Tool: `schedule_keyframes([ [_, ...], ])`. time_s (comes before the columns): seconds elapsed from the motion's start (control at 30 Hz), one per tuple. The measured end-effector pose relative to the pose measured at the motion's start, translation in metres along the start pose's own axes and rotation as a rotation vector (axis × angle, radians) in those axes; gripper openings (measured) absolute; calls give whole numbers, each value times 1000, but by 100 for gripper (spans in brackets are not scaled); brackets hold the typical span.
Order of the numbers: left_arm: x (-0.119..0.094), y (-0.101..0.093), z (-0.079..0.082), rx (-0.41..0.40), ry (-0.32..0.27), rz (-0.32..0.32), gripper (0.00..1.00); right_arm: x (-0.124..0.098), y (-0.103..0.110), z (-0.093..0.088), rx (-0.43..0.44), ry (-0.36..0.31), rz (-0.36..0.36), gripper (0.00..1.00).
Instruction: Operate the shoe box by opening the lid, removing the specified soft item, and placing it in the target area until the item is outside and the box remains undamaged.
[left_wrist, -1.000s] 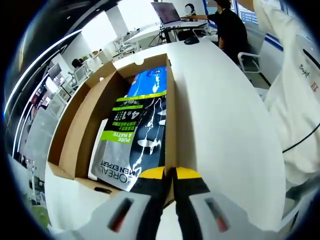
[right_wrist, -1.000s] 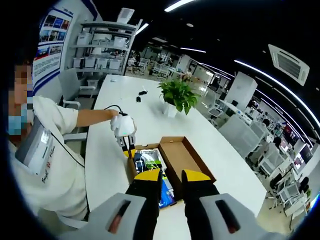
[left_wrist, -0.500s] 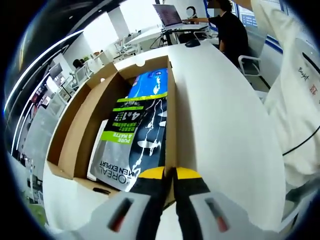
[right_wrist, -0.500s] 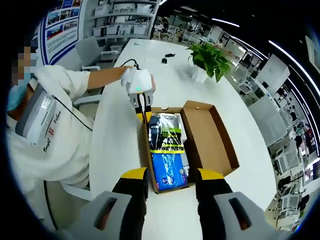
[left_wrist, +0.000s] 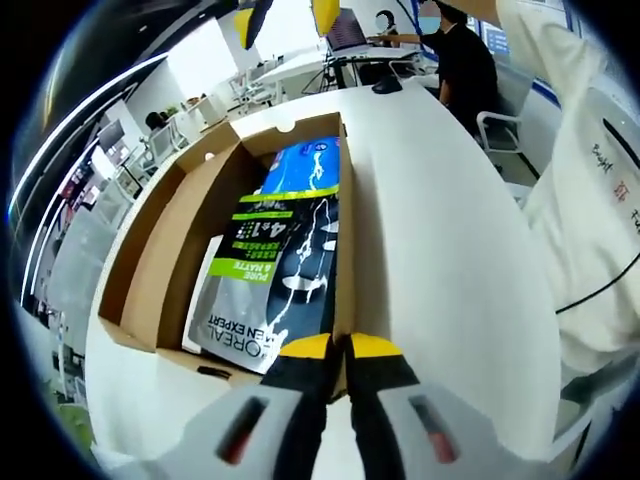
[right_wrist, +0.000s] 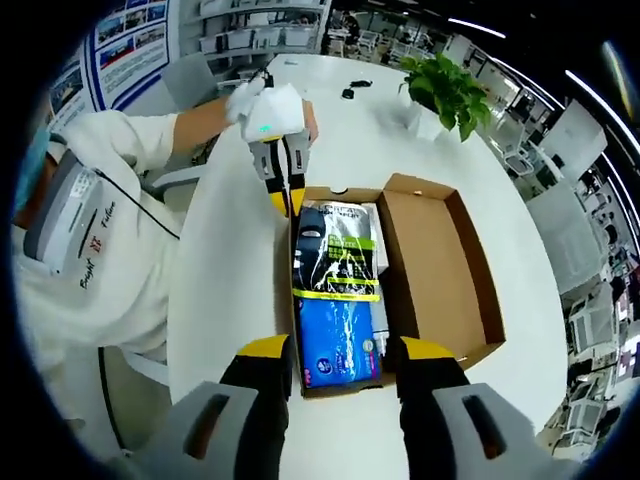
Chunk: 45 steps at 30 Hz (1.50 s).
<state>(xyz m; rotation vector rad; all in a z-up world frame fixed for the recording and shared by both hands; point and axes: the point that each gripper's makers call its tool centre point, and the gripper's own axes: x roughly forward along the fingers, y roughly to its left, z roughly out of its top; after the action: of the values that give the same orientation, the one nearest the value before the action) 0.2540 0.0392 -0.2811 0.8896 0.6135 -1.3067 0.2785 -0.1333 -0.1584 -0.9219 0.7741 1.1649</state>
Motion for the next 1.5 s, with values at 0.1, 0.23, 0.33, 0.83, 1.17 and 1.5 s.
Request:
schedule_keyframes([
  [0.1,0,1,-1,-4,7,10,5,15,-2,-1,-4,14,19,43],
  [0.23,-1,1,-2,-3,-3,15,5,33,-11,-7,-30,43,21,46],
  [0.33,-1,1,-2,-5,-12,13,5,45,-14,-9,0,50,37,45],
  [0.83,-1,0,0,-16,-42,16,5,104,-8,2,265,-201,202,39],
  [1.17,0,1,0,-4,-38,19,5,128,-10,-6,560,-226,206,29],
  [1.5,0,1,0,18,-49,34,5,146,-18,-4,835,-278,294,25],
])
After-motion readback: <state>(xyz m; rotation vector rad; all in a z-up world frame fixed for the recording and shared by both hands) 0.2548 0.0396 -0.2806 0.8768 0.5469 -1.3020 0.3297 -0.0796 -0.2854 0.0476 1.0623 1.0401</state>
